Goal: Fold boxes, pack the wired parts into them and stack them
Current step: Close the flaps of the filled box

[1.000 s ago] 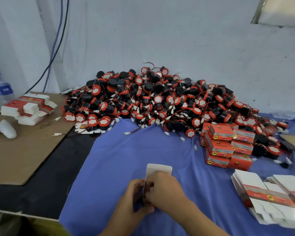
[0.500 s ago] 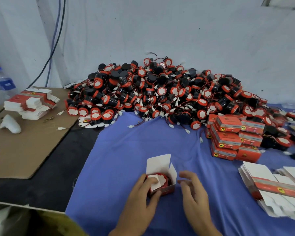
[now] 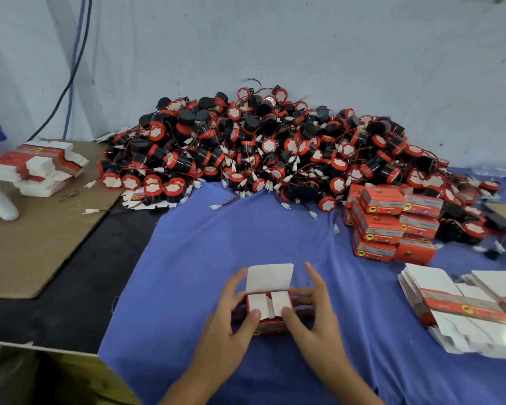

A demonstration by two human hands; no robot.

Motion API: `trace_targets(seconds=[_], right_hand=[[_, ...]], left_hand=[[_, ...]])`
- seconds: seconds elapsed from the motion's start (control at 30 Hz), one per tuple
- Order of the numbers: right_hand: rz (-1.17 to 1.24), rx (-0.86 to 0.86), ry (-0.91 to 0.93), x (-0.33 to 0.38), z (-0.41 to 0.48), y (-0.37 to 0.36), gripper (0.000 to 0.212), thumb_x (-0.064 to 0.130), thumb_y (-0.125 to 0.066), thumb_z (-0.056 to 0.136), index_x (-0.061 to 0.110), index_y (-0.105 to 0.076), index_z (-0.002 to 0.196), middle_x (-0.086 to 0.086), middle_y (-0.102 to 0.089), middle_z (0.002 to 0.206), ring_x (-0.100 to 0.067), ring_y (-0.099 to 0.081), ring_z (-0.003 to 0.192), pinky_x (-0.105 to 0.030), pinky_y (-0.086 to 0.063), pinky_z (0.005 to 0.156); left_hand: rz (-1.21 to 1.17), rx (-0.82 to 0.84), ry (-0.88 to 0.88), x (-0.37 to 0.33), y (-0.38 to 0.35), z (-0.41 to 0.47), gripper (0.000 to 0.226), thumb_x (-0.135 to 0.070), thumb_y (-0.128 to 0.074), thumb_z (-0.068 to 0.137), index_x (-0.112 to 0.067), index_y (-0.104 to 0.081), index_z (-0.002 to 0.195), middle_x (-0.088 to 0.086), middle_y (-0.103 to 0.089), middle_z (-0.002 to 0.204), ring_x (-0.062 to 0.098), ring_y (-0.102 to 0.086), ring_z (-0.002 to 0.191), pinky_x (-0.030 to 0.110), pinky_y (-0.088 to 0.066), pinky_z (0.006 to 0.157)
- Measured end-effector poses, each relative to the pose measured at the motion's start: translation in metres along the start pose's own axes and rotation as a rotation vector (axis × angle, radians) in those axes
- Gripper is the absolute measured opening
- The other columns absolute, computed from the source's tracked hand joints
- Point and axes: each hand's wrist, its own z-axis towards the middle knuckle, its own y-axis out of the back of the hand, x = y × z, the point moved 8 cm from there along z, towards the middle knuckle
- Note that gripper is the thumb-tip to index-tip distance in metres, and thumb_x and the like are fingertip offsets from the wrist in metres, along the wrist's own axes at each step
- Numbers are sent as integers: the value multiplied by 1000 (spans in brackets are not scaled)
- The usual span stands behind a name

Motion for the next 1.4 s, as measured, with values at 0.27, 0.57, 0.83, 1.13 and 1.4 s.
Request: trace_targets(seconds=[0.27, 0.57, 0.83, 1.13, 1.4], right_hand=[[-129, 167, 177, 9, -8, -11, 30, 27, -54, 81, 35, -52, 109, 15, -51, 122, -16, -55, 112, -17, -45, 88], [-150, 153, 179, 12, -9, -11, 46, 26, -62, 94, 45, -49, 134, 18, -52, 134, -12, -53, 126, -16, -46, 95], [-130, 114, 137, 9, -7, -8, 44, 19, -61, 96, 55, -66, 121, 24, -51, 143, 1, -46, 134, -19, -44, 106], [-274, 99, 205, 16, -13, -11, 45, 12, -56, 99, 42, -62, 132, 19, -46, 150, 5, -42, 136, -6, -33, 107], [-721, 292, 336, 25, -16, -11, 48, 36, -36, 107, 33, -36, 155, 13, -20, 165, -16, -45, 140, -37, -47, 106]], left_hand=[[109, 37, -94, -4, 2, -6, 41, -10, -67, 90, -35, -60, 121, -32, -55, 133, -3, -58, 122, 21, -51, 100], [96, 71, -98, -9, 4, -8, 41, -30, -60, 100, -48, -49, 136, -26, -58, 135, -4, -57, 124, 15, -49, 98], [175, -31, -175, -14, 7, -9, 32, -21, -59, 101, -48, -63, 117, -24, -49, 146, -13, -48, 127, 5, -45, 91], [548, -133, -307, -16, 0, -20, 42, -40, -47, 102, -28, -55, 141, -13, -41, 156, 5, -46, 138, 34, -50, 105], [967, -97, -484, -33, -12, -29, 47, -10, -60, 85, -7, -63, 132, 14, -65, 132, 25, -75, 96, 33, -62, 59]])
